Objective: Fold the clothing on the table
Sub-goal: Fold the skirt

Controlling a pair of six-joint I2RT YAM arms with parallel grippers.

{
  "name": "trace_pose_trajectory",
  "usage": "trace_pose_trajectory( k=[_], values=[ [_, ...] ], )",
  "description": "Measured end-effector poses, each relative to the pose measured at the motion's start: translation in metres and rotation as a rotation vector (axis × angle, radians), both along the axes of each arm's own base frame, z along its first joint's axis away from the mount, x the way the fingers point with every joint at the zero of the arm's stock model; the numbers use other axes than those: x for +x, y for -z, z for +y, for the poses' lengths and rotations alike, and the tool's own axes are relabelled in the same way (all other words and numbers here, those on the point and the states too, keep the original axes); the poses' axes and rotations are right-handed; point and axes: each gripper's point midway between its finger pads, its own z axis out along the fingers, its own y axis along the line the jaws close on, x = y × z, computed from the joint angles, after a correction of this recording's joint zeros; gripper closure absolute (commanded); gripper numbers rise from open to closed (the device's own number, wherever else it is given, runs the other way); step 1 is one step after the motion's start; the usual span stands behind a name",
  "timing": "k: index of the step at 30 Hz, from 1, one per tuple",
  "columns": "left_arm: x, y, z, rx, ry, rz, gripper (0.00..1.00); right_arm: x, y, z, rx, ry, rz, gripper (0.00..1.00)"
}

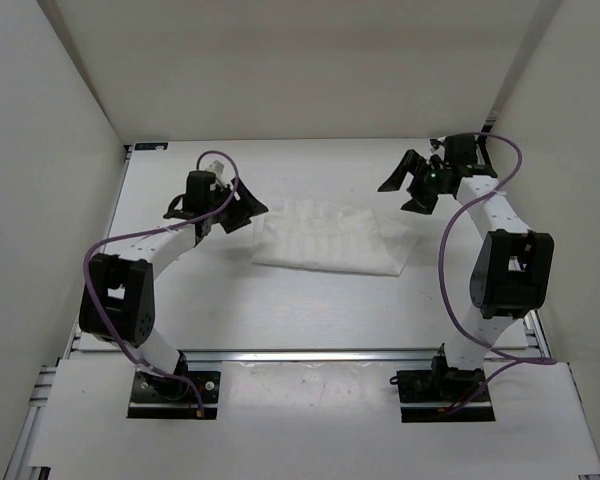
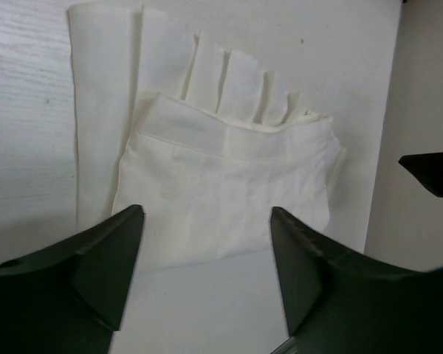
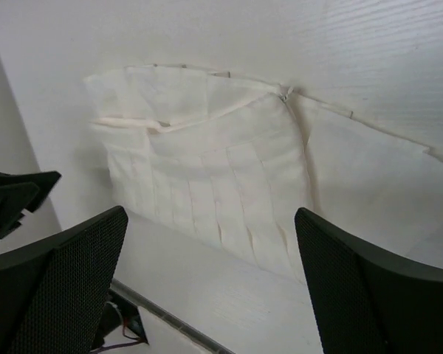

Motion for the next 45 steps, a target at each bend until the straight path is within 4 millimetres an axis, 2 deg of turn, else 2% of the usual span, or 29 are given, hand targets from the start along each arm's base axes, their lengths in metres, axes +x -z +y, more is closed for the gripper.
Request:
trace_pose_trajectory(
  k=[1, 2, 3, 5, 7, 12, 15, 17, 22, 28, 32, 45],
  values=[
    [0.0, 0.006, -0.002, 0.025, 0.016, 0.017, 0.34, -0.001, 0.0, 0.004, -0.036, -0.015, -0.002, 0.01],
    [0.001, 0.011, -0.005, 0.048, 0.031, 0.031, 0.52, -0.004, 0.002, 0.007, -0.074, -0.025, 0.005, 0.01],
    [0.002, 0.015, -0.008, 0.074, 0.051, 0.048, 0.78, -0.01, 0.007, 0.008, -0.107, -0.034, 0.021, 0.01],
    [0.007, 0.021, -0.013, 0.128, 0.083, 0.061, 0.99, -0.025, 0.019, 0.011, -0.154, -0.053, 0.064, 0.01],
    [0.009, 0.024, -0.014, 0.169, 0.104, 0.065, 1.0, -0.045, 0.035, 0.005, -0.177, -0.046, 0.118, 0.01],
    [0.006, 0.03, -0.013, 0.216, 0.135, 0.077, 1.0, -0.091, 0.07, -0.026, -0.19, 0.03, 0.269, 0.01],
    [0.007, 0.042, -0.012, 0.237, 0.146, 0.098, 1.0, -0.105, 0.085, -0.035, -0.183, 0.058, 0.323, 0.0],
    [0.006, 0.055, -0.011, 0.254, 0.153, 0.127, 1.0, -0.111, 0.092, -0.033, -0.171, 0.054, 0.337, 0.01],
    [-0.003, 0.086, -0.012, 0.296, 0.173, 0.199, 1.0, -0.11, 0.1, -0.024, -0.111, 0.051, 0.326, 0.01],
    [-0.012, 0.102, -0.013, 0.317, 0.178, 0.229, 1.0, -0.097, 0.107, -0.017, -0.07, 0.065, 0.302, 0.01],
    [-0.022, 0.117, -0.012, 0.329, 0.183, 0.266, 1.0, -0.094, 0.113, -0.017, -0.069, 0.074, 0.311, 0.01],
    [-0.023, 0.118, -0.017, 0.311, 0.183, 0.251, 1.0, -0.092, 0.118, -0.03, -0.115, 0.107, 0.31, 0.01]
  ],
)
